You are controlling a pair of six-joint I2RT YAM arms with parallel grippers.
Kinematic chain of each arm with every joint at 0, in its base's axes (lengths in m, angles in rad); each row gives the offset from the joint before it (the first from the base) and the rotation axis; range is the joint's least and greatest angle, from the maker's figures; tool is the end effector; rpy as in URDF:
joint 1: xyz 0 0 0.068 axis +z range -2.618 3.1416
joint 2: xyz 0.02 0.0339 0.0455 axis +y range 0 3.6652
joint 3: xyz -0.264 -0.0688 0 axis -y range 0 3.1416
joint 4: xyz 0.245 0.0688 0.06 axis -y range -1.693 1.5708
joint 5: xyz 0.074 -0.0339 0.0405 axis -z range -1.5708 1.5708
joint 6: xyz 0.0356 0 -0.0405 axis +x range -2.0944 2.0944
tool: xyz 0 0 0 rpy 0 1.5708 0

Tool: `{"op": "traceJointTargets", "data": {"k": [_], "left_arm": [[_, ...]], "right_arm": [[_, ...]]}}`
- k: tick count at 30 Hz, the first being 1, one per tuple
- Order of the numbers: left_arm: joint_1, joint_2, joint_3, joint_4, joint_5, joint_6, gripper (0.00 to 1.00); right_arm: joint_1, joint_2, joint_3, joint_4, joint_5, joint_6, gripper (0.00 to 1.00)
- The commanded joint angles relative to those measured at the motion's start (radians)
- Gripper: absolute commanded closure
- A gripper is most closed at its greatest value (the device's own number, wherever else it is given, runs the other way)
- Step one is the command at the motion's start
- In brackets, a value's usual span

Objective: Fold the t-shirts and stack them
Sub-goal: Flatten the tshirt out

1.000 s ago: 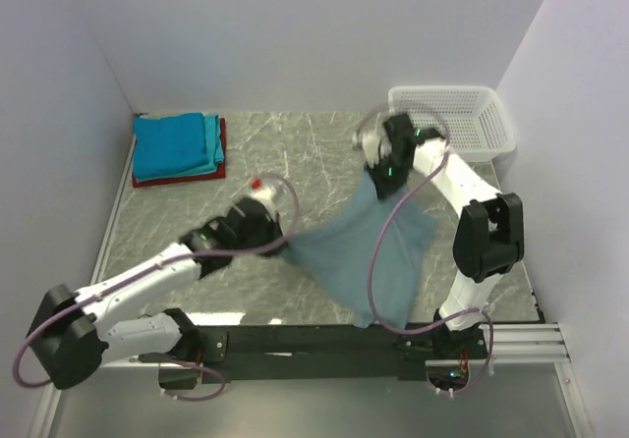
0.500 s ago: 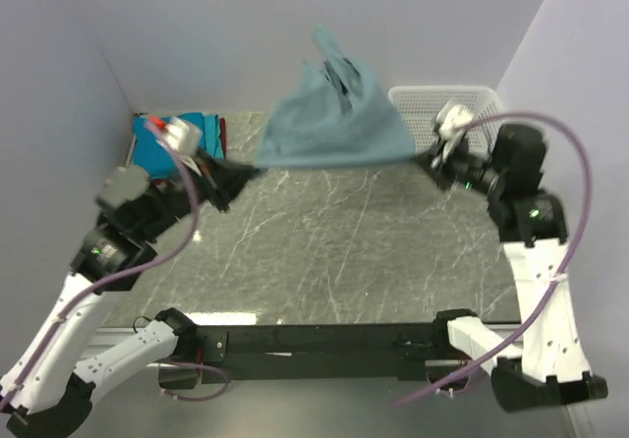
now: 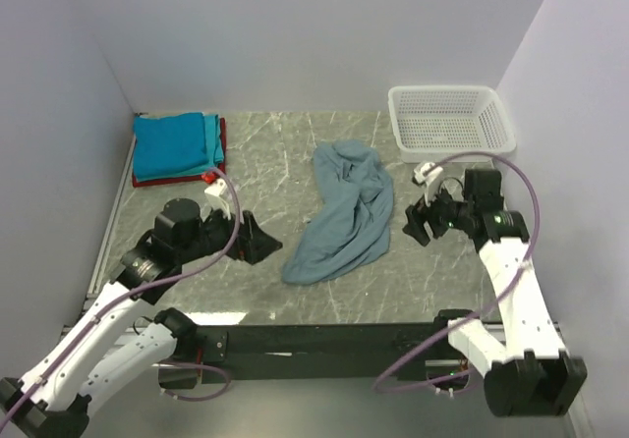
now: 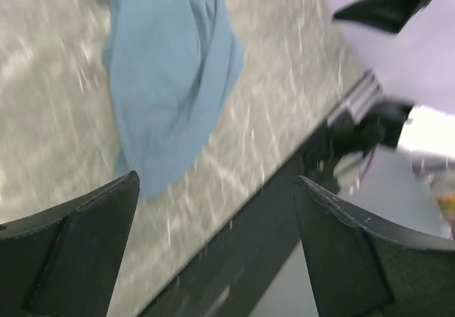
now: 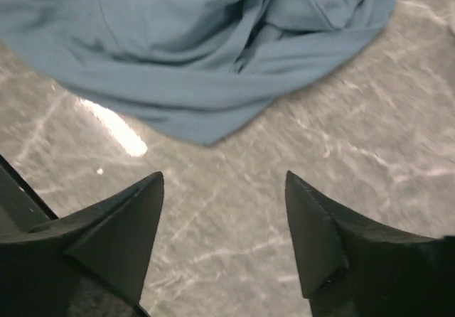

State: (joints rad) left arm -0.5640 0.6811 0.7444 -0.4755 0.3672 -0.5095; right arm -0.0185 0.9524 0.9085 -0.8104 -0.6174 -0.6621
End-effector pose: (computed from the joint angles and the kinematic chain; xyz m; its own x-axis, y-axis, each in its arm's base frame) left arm 0.1232 -0.0931 0.3121 -0.6745 -0.1120 -0.7297 0.5131 0.6396 -0.5724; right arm 0.1824 0.0172 0.3001 -0.3702 -0.4945 -0.7864 -0.7514 0.6571 -0.0594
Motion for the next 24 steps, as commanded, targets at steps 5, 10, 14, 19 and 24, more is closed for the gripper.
{"op": "traceJointTargets", "data": {"k": [5,10,14,19,24], "left_arm": [[0.004,0.368,0.021,0.310,-0.047,-0.116,0.13],[0.003,0.789,0.292,0.420,0.039,-0.029,0.17],[-0.005,1.049,0.531,0.359,0.056,0.042,0.16],[-0.007,1.319,0.761,0.262,0.079,0.062,0.13],[-0.025,1.384,0.799,0.261,0.107,0.074,0.17]], "right_arm": [[0.098,0.402,0.203,0.161,0.054,0.176,0.32],[0.150,0.664,0.384,0.234,0.188,0.321,0.32],[0.153,0.839,0.576,0.205,0.194,0.328,0.32],[0.180,1.017,0.711,0.099,0.186,0.285,0.33],[0.216,1.066,0.734,0.080,0.206,0.249,0.33]]}}
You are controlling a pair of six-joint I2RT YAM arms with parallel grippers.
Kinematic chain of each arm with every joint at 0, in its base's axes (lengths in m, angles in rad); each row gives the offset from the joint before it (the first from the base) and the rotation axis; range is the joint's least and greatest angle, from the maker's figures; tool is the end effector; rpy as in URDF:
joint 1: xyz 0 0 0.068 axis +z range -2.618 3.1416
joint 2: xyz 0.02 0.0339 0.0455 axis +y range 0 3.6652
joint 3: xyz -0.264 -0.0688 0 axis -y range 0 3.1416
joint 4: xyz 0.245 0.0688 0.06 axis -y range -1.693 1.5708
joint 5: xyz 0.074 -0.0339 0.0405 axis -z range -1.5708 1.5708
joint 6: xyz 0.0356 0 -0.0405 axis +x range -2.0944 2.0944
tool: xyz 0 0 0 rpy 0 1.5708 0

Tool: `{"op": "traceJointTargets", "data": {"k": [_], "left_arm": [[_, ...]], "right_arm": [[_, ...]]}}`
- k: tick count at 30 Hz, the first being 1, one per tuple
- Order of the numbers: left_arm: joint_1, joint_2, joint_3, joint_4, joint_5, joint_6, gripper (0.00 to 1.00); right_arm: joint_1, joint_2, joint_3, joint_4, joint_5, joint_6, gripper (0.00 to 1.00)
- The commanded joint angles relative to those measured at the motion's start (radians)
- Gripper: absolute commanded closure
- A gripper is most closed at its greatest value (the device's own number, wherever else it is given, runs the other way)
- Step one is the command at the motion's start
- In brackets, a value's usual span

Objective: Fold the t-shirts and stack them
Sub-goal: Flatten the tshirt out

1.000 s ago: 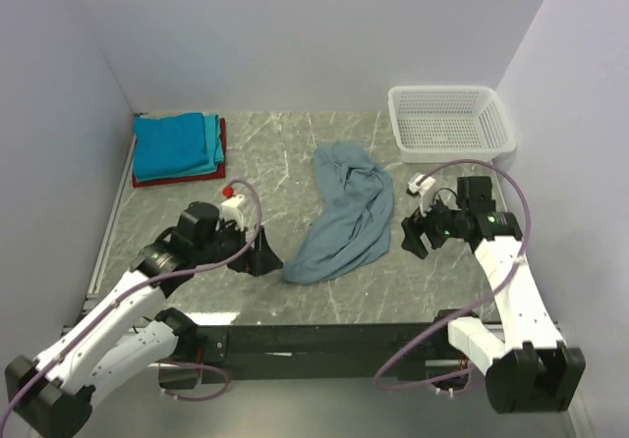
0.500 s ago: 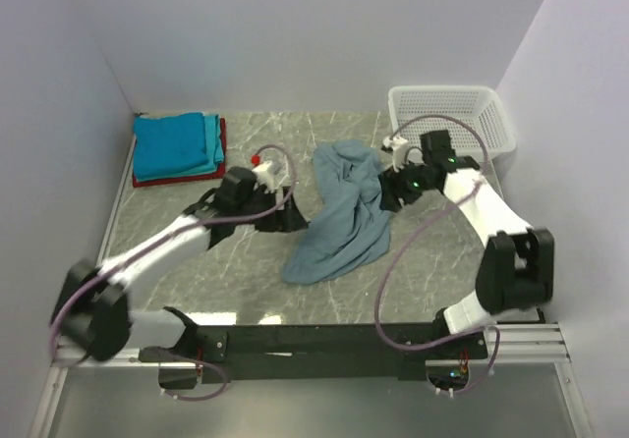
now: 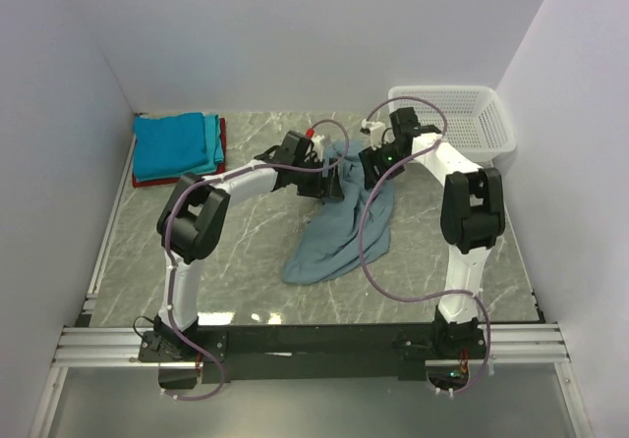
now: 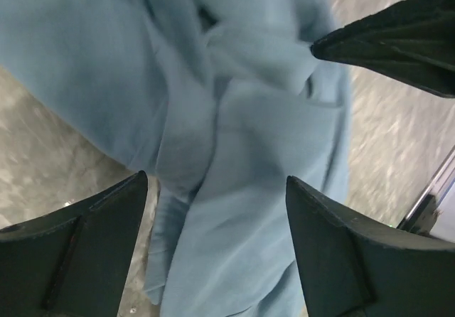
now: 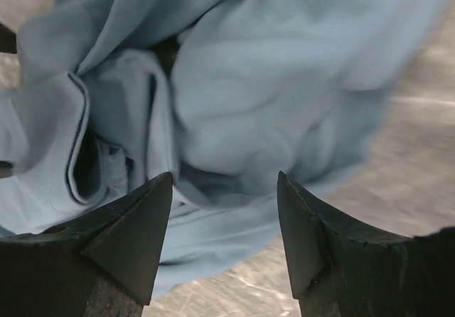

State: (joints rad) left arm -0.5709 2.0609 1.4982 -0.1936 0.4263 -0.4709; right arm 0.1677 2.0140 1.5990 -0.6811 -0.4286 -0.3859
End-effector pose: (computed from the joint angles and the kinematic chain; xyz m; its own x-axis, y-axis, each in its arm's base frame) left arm 0.3799 -0.2615 0.1934 -0.8526 0.0566 -0.5195 0.4020 0.7061 -0.5829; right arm 0.4217 0.0864 0.2135 -0.6848 -0.4632 -0.5626 -0.6443 0.7456 0.1704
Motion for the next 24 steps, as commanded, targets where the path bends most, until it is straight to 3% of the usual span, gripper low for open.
{"op": "traceJointTargets", "data": {"k": [1,3,7,8,10,11,13,16,20,24], "left_arm": [[-0.021,0.008,0.056,-0.024,0.049,0.034,0.18],[-0.029,0.036,0.077,-0.039,0.049,0.035,0.24],[-0.034,0.074,0.114,-0.052,0.065,0.020,0.44],[-0.035,0.079,0.117,-0.050,0.074,0.018,0.57],[-0.034,0.082,0.109,-0.043,0.084,0.011,0.70],[-0.034,0.077,0.105,-0.037,0.080,0.011,0.87],[-0.032,0.048,0.091,-0.043,0.059,0.015,1.00],[-0.009,-0.059,0.044,-0.063,-0.039,0.035,1.00],[0.100,-0.292,-0.042,-0.092,-0.173,0.060,1.00],[0.212,-0.601,-0.119,-0.188,-0.253,0.084,1.00]], "right_arm": [[0.033,0.021,0.052,-0.052,0.016,-0.027,0.33],[0.046,0.057,0.073,-0.070,0.010,-0.030,0.34],[0.064,0.086,0.101,-0.098,0.001,-0.024,0.54],[0.064,0.085,0.098,-0.098,0.001,-0.021,0.65],[0.062,0.065,0.095,-0.094,0.010,-0.019,0.80],[0.059,0.055,0.084,-0.089,0.014,-0.021,0.92],[0.050,0.014,0.072,-0.075,0.008,-0.019,1.00],[0.038,-0.056,0.062,-0.061,0.007,-0.015,1.00],[0.009,-0.158,0.137,-0.083,0.004,-0.005,1.00],[-0.045,-0.312,0.217,-0.104,-0.051,0.021,1.00]]}}
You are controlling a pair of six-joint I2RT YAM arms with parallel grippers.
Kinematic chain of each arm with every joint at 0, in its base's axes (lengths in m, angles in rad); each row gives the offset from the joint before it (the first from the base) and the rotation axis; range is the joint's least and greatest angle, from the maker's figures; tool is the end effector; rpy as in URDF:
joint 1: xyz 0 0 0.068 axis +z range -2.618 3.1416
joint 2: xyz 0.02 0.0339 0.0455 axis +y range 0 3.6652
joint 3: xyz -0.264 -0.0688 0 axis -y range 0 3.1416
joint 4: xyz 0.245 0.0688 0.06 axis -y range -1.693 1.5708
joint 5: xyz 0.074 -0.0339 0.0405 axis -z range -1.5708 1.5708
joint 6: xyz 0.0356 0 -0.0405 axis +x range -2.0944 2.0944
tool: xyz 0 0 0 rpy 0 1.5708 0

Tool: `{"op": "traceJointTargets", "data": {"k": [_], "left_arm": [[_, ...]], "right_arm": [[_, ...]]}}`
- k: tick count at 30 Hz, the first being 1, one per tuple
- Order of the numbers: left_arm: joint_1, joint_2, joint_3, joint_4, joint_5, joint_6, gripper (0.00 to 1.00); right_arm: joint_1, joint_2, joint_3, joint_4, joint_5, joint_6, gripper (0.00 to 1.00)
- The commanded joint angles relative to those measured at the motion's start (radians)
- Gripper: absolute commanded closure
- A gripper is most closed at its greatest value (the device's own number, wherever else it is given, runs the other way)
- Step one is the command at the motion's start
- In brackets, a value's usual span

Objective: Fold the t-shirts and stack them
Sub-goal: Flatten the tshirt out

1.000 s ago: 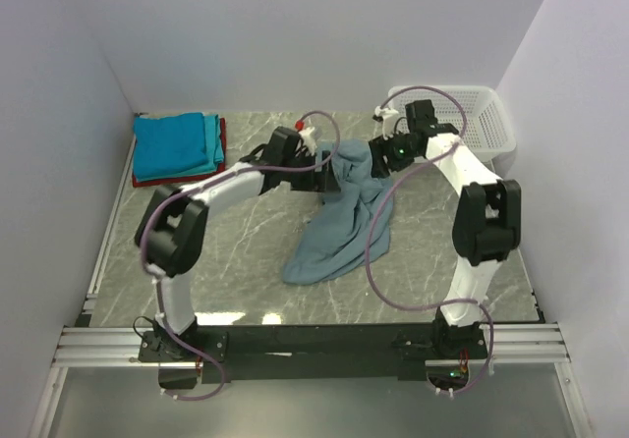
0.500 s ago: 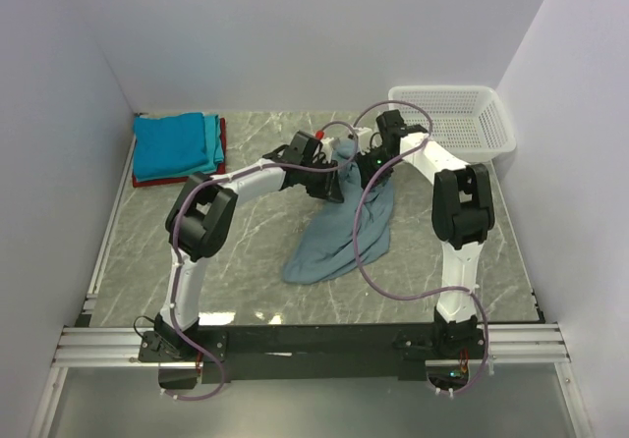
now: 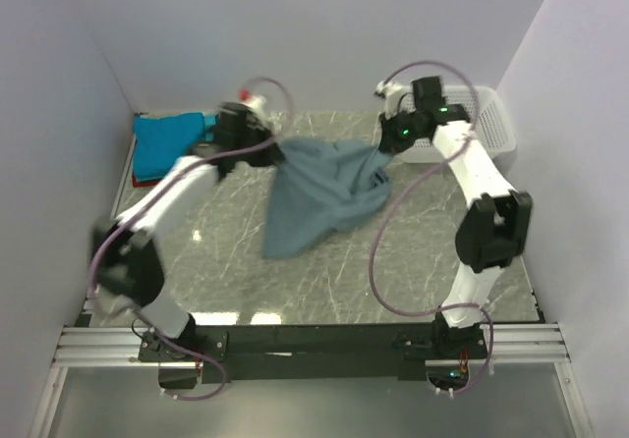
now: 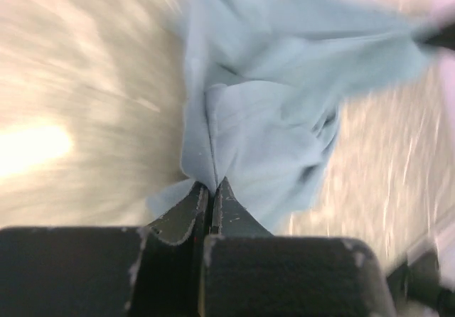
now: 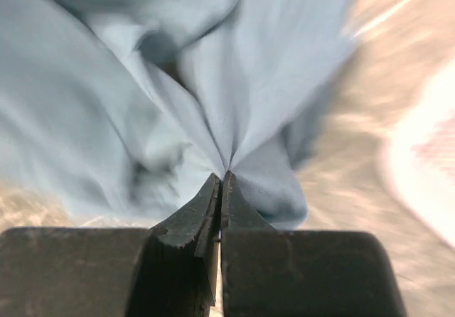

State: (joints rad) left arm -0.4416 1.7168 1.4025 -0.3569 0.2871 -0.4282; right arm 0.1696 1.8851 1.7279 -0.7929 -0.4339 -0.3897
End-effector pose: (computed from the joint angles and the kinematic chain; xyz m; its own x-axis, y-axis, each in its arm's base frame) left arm 0.3525 -0.1778 0.2888 -0.7649 -0.0789 -0.6392 0.3218 0.8129 -0.4854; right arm 0.4063 0.0848 0.2990 -0.5919 -0.4511 -0.6679 -0.6692 0.7369 0.0954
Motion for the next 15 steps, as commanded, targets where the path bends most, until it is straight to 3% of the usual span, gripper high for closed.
{"op": "traceJointTargets", "data": {"k": [1,6,7,8,9,10,11,15], "left_arm": [[0.101,-0.316,-0.042,-0.039,-0.152,0.049,1.00],[0.159,-0.722,-0.196,-0.125,-0.256,0.045,0.99],[0.159,-0.773,-0.223,-0.152,-0.237,0.026,0.91],[0.159,-0.817,-0.246,-0.166,-0.191,0.013,0.60],[0.161,-0.888,-0.290,-0.180,-0.168,-0.006,0.44],[0.159,-0.916,-0.310,-0.198,-0.145,-0.003,0.32],[0.159,-0.966,-0.330,-0.203,-0.119,-0.001,0.21],[0.159,-1.046,-0.404,-0.192,-0.095,0.005,0.12]], "right_arm": [[-0.064,-0.225,0.064,0.017,-0.066,0.032,1.00],[-0.270,-0.564,-0.151,0.046,-0.202,0.010,1.00],[-0.292,-0.614,-0.242,0.022,-0.227,-0.079,0.98],[-0.309,-0.657,-0.295,-0.032,-0.241,-0.121,0.88],[-0.317,-0.746,-0.345,-0.052,-0.220,-0.153,0.72],[-0.317,-0.786,-0.437,-0.075,-0.218,-0.222,0.43],[-0.317,-0.863,-0.482,-0.113,-0.224,-0.250,0.37],[-0.318,-1.027,-0.668,-0.066,-0.235,-0.252,0.25]]}}
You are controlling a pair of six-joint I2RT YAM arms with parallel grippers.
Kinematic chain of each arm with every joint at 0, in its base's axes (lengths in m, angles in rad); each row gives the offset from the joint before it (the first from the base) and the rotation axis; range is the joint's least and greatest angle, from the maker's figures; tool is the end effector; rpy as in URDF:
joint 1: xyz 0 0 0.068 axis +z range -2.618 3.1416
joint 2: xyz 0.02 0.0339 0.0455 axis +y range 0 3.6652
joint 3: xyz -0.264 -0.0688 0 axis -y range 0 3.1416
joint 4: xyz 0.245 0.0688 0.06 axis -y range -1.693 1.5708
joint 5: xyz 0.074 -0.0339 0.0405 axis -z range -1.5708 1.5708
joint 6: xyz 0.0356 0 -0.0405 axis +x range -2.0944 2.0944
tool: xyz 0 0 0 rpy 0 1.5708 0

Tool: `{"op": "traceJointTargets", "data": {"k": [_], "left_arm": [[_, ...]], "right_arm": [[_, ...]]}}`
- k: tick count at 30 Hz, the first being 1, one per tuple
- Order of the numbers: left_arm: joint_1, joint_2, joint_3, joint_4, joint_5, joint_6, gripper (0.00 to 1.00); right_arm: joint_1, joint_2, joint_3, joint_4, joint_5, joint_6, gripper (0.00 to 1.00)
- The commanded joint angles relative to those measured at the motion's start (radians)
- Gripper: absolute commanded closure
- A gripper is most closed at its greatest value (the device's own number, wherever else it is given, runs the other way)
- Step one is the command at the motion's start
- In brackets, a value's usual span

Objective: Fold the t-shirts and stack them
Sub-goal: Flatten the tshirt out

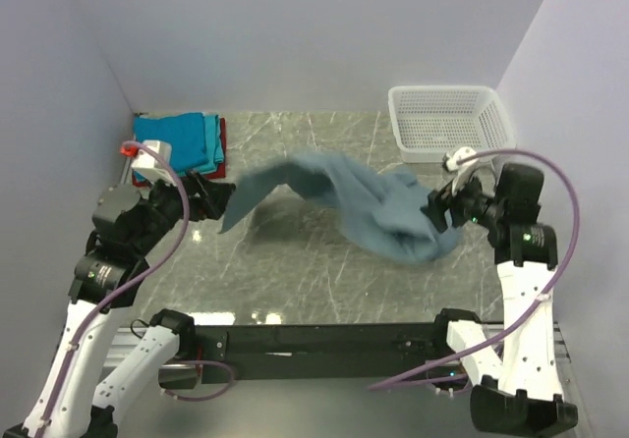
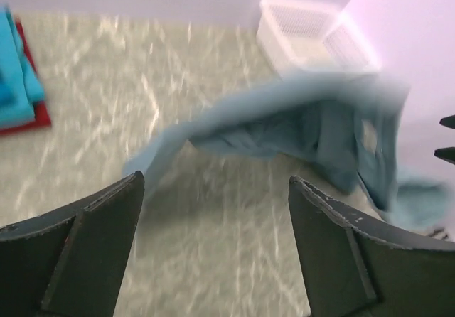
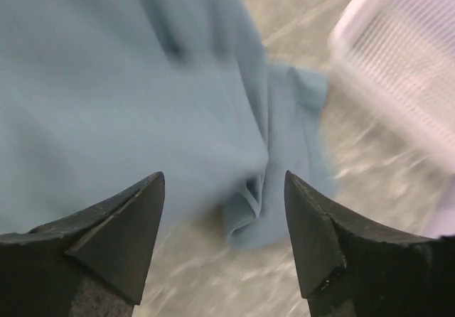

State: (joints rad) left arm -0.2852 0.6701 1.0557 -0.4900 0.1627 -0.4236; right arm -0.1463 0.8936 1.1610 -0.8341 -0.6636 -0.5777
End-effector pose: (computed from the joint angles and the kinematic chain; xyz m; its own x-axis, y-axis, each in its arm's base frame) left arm 0.1194 -0.0410 0.4138 -0.2688 -0.3439 -0.8997 0.3529 0.8340 -0.4242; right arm 0.1626 -0.0018 0.3871 -0.2269 -0.4014 -0.8873 -0.6245 0.7591 -0.1837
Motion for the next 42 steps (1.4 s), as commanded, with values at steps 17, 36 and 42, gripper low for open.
{"op": "traceJointTargets", "data": {"k": [17,36,42], "left_arm": [[-0.386,0.233,-0.275,0.390,0.275,0.074,0.06],[-1.005,1.048,-0.113,0.909,-0.160,0.729,0.21],[-1.032,1.232,0.019,0.904,-0.160,0.720,0.27]], "right_arm": [[-0.007,0.172,-0.222,0.016,0.074,-0.065,0.28],[-0.130,0.513,-0.132,0.087,-0.010,0.062,0.42],[-0.170,0.510,-0.156,0.082,-0.031,0.035,0.42]]}}
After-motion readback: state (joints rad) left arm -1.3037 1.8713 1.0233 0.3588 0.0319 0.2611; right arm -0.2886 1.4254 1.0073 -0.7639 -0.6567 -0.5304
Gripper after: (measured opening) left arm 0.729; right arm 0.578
